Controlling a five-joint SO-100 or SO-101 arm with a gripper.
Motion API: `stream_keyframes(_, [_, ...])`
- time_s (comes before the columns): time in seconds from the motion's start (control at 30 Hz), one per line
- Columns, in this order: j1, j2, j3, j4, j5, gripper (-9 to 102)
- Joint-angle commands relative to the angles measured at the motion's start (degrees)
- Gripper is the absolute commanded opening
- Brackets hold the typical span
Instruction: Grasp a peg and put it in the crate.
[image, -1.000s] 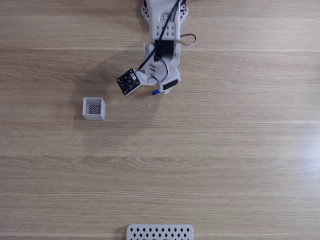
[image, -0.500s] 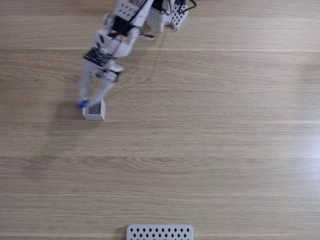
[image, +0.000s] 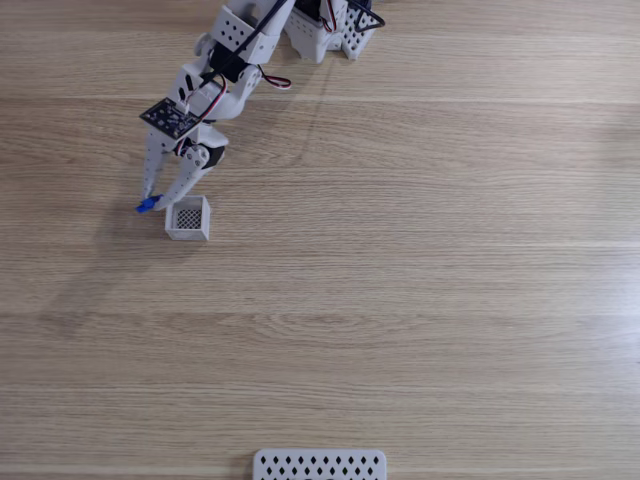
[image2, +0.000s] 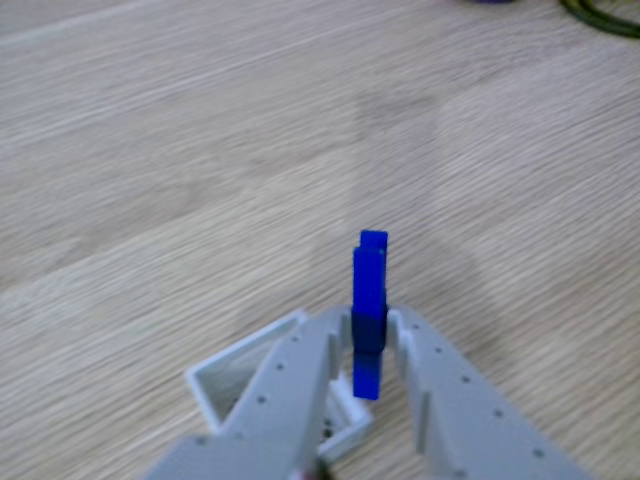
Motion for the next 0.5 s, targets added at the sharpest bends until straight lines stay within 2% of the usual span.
stream_keyframes(0.0, [-2.11,2.29,-4.66,0.62,0.44,0])
stream_keyframes(0.47, [-3.69,2.29,-4.66,0.88,0.53,1])
